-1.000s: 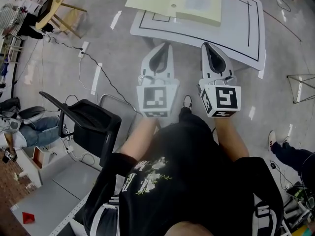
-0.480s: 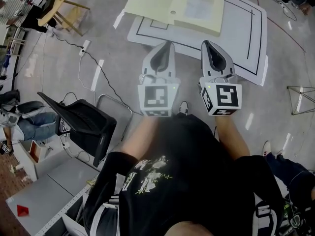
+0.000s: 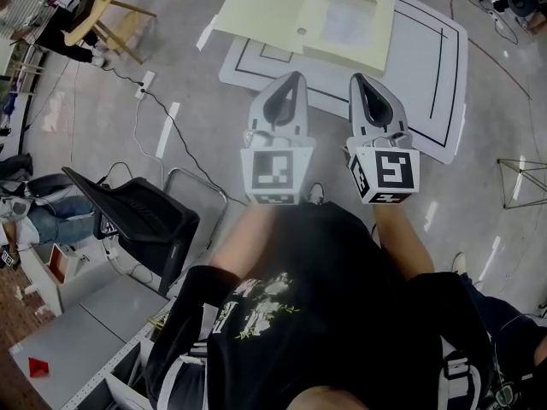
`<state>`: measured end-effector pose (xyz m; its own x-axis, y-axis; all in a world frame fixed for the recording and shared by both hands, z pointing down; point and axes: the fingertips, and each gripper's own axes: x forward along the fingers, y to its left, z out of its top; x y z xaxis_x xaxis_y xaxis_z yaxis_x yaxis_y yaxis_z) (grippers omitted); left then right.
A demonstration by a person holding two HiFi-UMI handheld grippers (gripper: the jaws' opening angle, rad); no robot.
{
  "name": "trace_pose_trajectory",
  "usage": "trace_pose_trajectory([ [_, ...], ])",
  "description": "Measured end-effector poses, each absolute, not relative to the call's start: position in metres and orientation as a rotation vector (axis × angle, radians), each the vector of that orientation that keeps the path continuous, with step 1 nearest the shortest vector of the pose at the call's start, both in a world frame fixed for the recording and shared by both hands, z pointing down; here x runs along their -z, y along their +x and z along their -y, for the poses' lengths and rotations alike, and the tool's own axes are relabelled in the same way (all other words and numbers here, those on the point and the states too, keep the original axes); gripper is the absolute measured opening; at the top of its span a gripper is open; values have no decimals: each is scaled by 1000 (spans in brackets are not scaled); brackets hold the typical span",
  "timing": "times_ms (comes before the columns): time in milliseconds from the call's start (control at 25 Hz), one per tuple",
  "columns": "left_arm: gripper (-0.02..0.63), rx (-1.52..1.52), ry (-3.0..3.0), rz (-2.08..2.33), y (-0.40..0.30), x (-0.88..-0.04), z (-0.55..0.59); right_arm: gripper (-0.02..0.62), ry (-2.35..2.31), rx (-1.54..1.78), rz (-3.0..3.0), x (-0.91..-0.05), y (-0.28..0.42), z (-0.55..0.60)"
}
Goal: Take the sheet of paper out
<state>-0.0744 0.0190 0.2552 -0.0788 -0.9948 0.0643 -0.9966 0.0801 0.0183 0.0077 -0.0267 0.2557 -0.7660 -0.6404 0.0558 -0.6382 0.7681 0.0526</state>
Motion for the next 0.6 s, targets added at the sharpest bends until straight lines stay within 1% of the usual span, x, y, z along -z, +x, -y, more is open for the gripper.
trace_pose_trajectory([
  [600,-6,-80,2129,2222,-127,-265,67,-2,1088,19,2868,-268,-47,110],
])
